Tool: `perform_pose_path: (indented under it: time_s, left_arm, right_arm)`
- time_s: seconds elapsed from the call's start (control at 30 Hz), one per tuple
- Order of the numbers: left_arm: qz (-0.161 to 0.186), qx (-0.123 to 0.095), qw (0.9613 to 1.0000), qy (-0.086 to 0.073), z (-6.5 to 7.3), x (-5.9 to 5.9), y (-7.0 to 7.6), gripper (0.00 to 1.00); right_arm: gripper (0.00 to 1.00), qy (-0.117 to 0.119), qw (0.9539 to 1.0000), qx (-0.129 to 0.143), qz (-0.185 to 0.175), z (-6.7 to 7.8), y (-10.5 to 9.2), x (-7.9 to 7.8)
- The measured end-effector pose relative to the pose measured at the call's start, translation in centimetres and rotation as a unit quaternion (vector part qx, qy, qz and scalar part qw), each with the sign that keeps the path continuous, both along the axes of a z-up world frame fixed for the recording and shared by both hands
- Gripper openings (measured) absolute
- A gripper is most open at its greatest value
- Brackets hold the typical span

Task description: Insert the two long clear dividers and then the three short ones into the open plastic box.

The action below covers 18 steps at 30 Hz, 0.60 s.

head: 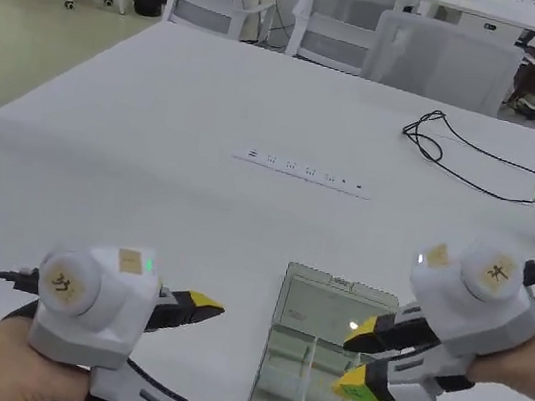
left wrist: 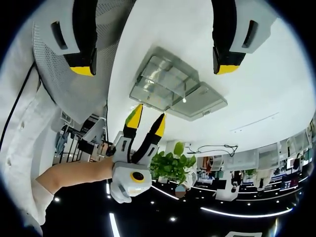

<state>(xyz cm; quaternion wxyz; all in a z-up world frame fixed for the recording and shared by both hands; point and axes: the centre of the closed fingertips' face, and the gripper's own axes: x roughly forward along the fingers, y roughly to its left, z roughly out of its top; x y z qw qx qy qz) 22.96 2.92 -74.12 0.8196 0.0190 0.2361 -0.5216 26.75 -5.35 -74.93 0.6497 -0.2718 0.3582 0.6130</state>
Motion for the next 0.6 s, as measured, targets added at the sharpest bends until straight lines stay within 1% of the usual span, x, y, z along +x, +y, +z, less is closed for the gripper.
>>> perform_pose_path:
  time_s: [0.27,0.37,0.53,0.6]
  left_arm:
    - [0.0,0.002,1.0,0.0,0.0,-0.1,0.1,1.0]
    - [0.0,0.002,1.0,0.0,0.0,-0.1,0.1,1.0]
    - [0.001,0.0,1.0,0.0,0.0,-0.1,0.1,1.0]
    - [0.0,0.001,1.0,0.001,0.0,-0.1,0.1,1.0]
  right_arm:
    - [0.41,0.0,0.9999,-0.009,-0.007,-0.1,-2.7,-0.5]
    - [0.43,0.003,0.9998,-0.016,-0.007,-0.2,-4.0,-0.6]
    - [0.46,0.003,0.9995,-0.032,-0.009,-0.9,-6.2,-0.8]
    - [0.46,0.004,0.999,-0.045,-0.006,-1.4,-7.3,-1.0]
